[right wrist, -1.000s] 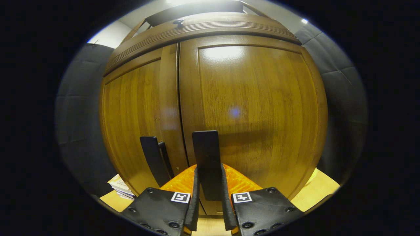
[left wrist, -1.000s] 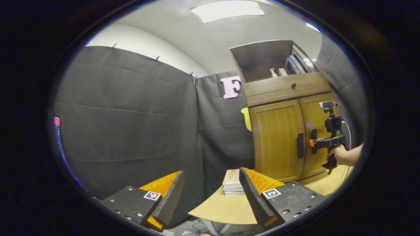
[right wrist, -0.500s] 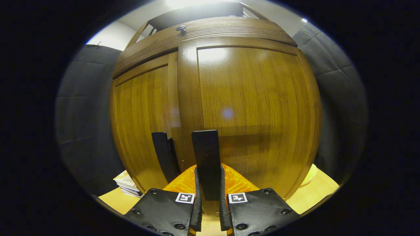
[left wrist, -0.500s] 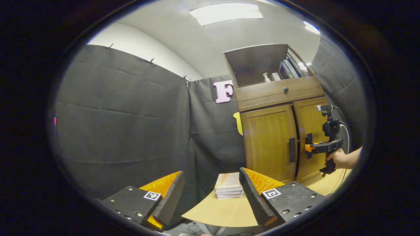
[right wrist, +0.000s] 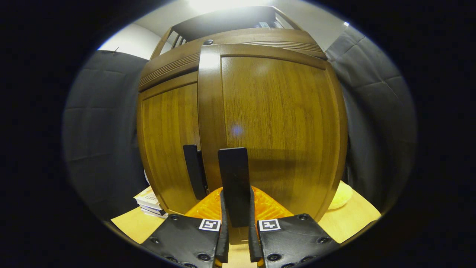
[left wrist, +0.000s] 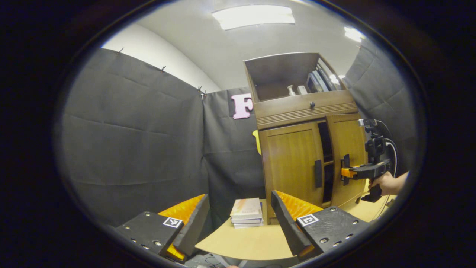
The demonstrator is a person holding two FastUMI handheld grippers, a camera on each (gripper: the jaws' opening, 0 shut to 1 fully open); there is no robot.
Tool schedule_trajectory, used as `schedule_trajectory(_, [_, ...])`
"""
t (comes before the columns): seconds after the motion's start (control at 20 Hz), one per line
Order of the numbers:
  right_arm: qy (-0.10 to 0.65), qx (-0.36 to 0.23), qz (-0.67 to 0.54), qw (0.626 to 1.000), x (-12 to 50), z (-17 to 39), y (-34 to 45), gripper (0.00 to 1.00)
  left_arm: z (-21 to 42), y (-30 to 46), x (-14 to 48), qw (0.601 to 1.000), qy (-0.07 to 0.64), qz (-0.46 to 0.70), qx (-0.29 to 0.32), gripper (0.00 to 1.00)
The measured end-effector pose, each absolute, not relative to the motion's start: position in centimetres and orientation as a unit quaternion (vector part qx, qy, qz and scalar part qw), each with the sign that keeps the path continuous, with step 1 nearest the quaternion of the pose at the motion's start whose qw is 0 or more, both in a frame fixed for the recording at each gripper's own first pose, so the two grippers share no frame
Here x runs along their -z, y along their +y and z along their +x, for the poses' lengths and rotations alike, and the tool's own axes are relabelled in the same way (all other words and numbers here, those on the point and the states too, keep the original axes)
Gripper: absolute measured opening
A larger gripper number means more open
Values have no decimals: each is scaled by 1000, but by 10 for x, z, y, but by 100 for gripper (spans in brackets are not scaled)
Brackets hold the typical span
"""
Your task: Open the right door of the double-door shoe cabinet with the right hand, and open the left door with the left hand.
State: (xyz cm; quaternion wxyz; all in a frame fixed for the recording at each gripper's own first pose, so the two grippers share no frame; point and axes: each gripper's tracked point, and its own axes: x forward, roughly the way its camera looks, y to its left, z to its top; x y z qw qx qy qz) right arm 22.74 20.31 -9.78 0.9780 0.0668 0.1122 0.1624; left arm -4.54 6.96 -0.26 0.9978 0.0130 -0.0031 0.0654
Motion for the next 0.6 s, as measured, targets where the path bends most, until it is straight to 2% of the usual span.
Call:
schedule_trajectory(0.5, [116, -161, 56, 979, 91, 199, 176, 23, -33, 42, 9, 1000, -14, 5, -23, 99])
schedule_trajectory(0.55, [118, -159, 53, 979, 91, 196, 173, 20, -33, 40, 10, 1000, -14, 5, -19, 99])
schedule_trajectory(0.6, [119, -159, 50, 979, 90, 194, 171, 23, -34, 40, 10, 1000, -13, 4, -16, 99])
